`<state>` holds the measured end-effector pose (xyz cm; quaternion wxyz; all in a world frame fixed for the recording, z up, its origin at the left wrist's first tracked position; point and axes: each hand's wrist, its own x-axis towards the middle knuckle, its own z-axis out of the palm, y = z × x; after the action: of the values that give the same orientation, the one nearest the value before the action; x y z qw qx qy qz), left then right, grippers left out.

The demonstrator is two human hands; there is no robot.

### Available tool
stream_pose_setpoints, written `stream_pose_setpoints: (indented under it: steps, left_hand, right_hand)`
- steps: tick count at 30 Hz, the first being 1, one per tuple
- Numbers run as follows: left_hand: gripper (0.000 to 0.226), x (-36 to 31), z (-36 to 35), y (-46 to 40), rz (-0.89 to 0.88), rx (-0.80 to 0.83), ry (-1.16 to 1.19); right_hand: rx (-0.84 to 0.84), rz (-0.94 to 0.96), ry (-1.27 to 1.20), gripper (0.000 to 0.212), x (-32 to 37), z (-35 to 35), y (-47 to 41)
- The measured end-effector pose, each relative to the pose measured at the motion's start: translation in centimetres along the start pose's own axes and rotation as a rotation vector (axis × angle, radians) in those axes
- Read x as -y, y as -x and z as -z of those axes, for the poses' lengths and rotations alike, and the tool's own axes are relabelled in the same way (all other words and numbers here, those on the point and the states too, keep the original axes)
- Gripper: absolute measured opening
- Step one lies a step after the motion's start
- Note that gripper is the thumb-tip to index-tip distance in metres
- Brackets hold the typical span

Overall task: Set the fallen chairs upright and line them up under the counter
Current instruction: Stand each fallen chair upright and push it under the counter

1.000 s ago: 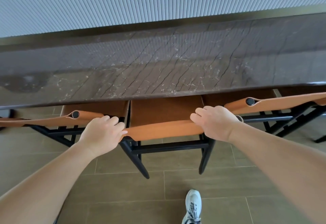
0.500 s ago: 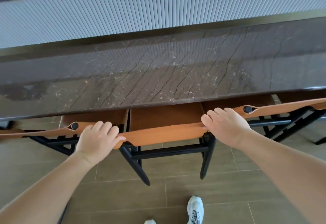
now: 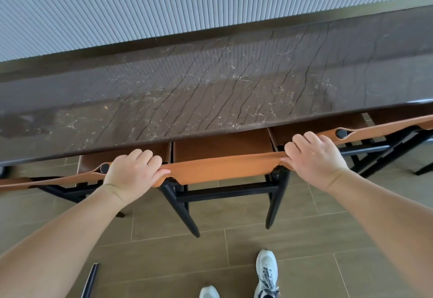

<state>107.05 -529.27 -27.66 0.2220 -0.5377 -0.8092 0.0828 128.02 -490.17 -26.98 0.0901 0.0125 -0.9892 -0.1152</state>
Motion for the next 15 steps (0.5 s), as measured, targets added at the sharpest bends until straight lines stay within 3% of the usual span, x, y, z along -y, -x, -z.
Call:
stream_pose_setpoints:
  steps: [4,9,15]
  left_hand:
    - [0.051,1.5,-0.1,-0.5,0.09,-0.008,0.017]
    - [0.056,-0.6,-1.5,0.6,0.451,-0.033,0.007]
    - [0.053,-1.7,-2.1,0.1,0.43,-0.122,0.016]
  right_hand:
    - [-0.037,0.01,-0.005,0.029,0.1,0.0,-1.4]
    - [-0.056,0.008,0.021,0.027,-0.6,-0.6,-2.0]
    - [-0.123,-0.028,-0.018,0.019,-1.7,-1.3,-2.8]
